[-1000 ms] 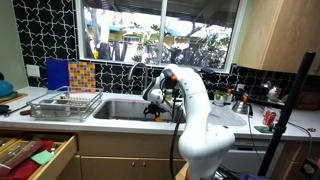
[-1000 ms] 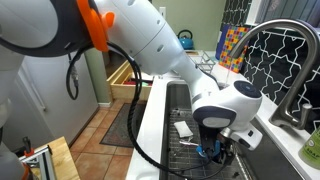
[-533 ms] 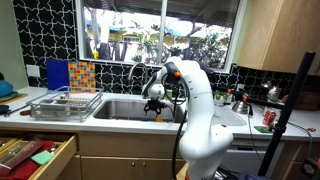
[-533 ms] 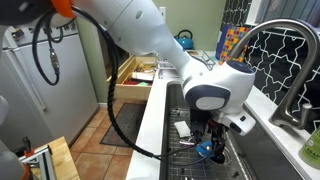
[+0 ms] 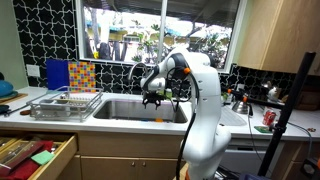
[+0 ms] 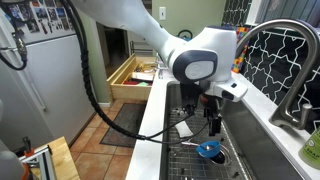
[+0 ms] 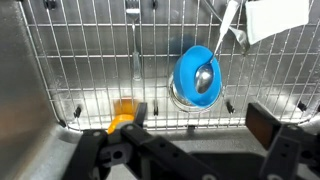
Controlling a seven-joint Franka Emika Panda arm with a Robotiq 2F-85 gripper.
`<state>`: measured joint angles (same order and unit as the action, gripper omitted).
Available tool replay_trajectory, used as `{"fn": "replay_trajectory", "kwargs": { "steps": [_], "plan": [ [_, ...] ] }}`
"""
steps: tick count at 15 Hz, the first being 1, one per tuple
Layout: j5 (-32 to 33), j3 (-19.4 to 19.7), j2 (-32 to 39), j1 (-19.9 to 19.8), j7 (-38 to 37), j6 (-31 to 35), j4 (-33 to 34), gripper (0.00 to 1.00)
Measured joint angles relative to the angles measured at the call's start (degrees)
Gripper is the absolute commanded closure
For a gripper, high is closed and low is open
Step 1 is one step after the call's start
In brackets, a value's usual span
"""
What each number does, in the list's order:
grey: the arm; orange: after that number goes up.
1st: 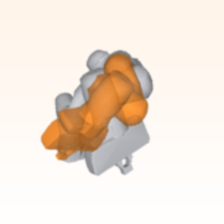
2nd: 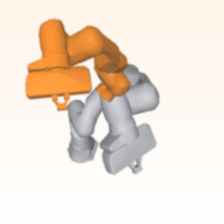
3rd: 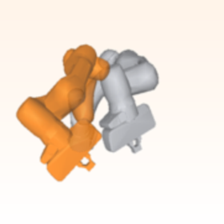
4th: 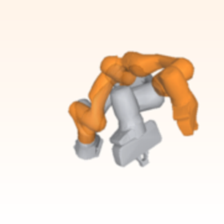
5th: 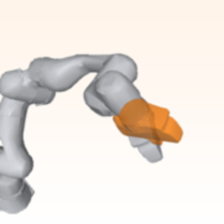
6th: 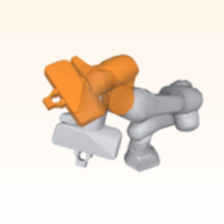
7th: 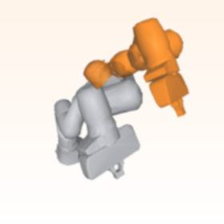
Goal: Pour the contents of the blue bowl into the sink, put the big silver spoon in the blue bowl and then put them in the sink
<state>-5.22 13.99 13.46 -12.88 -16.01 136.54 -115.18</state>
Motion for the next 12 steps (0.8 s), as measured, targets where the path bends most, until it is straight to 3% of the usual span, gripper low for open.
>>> {"fn": "replay_trajectory", "kwargs": {
  "steps": [5, 12],
  "plan": [
    [6.1, 0.1, -5.0, 0.7, -0.2, -2.0, -1.1, 0.0],
    [8.0, 0.5, -8.5, 0.3, 0.0, -5.0, -1.0, 0.0]
  ]
}}
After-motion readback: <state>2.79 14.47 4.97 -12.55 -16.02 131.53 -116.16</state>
